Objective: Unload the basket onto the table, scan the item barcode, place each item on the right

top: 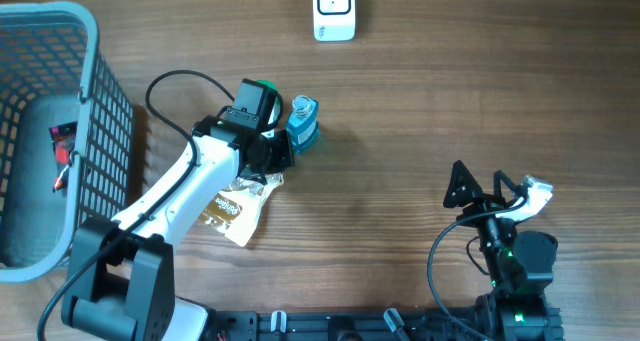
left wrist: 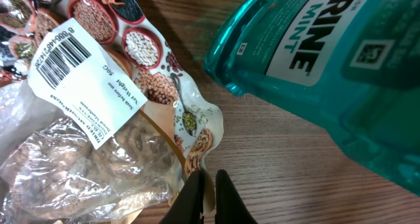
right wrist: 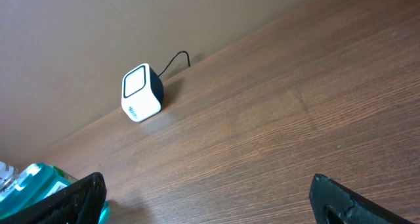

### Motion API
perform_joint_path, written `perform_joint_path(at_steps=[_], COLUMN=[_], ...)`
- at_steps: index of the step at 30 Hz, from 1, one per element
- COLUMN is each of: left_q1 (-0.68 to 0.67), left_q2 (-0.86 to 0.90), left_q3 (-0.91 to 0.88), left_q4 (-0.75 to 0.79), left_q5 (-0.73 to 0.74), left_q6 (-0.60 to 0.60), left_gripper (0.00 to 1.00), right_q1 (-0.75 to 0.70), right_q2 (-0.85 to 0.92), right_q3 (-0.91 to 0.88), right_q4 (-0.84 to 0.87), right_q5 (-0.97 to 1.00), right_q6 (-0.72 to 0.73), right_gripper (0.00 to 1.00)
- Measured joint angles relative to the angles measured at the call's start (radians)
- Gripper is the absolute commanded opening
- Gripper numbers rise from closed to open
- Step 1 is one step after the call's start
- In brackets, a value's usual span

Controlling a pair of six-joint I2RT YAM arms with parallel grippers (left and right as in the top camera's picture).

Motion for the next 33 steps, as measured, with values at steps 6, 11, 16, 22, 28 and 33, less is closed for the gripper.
perform_joint_path(at_steps=[6,11,16,22,28,33], left_q1=[0.0,0.0,0.0,0.0,0.0,0.001], left_q2=[0.0,0.0,-0.006,-0.216,-0.491,-0.563], left_q3=[0.0,0.0,0.0,0.023,0.037,0.04], left_q4=[0.0,0.0,0.0,-0.003,0.003,0.028], left_q5=[0.0,-0.021,-0.037,-0.131,-0.273,-0.393], left_q6=[0.0,0.0,0.0,0.003,0.007,0.012], left_gripper=[0.04,0.04,0.04,0.11,0.33,0.49], right_q1=[0.0,0.0,0.0,0.0,0.0,0.0], right_q2=[0.0,0.0,0.0,0.0,0.0,0.005], right_q3=[0.0,0.0,0.0,0.0,0.0,0.001], right_q4=[0.0,0.0,0.0,0.059,0.288,0.672], right_q5=[0.0,0.0,0.0,-0.064,-0.193,-0.514], right_q6=[0.0,0.0,0.011,0.085,0.166,0.237], right_gripper=[1.0,1.0,1.0,0.33,0.05,0.05])
